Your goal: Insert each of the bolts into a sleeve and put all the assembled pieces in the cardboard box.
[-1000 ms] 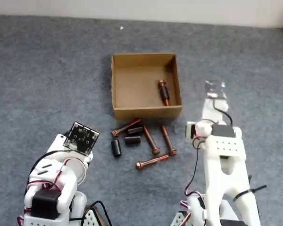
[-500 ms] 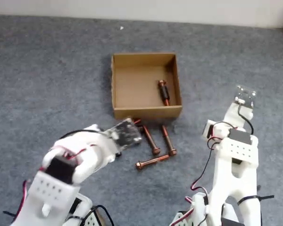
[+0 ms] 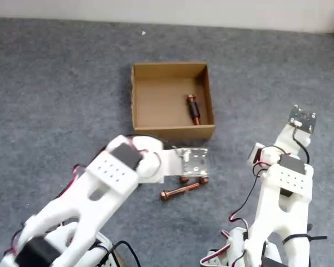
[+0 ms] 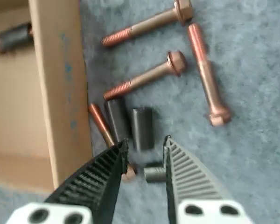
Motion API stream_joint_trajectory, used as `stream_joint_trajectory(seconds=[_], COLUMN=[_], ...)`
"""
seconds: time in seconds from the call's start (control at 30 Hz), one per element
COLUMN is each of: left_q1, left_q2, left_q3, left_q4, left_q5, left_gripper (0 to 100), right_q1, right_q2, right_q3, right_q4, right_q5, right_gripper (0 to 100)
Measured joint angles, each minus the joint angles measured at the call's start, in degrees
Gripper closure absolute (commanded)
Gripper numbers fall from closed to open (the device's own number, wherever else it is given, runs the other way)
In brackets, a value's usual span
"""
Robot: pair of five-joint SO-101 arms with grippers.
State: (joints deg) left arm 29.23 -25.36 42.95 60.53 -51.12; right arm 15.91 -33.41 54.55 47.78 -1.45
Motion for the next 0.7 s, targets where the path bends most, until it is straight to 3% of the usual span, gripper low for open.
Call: stream_joint_trajectory(seconds=[0.23,0.7], left_q1=[2.29,5.45], left_q2=[16.0,35.78], left_q3=[-7.82,-19.78], left_q4=[-5.1,-5.71], left_q5=[-4.84,-8.88], left_gripper=[85,85], right_q1=[1.05,2.9], right_q2=[0.0,0.0], right_q3=[0.0,0.0], right_q4=[0.0,0.0], right_q5=[0.0,0.0], right_gripper=[99.2,99.2])
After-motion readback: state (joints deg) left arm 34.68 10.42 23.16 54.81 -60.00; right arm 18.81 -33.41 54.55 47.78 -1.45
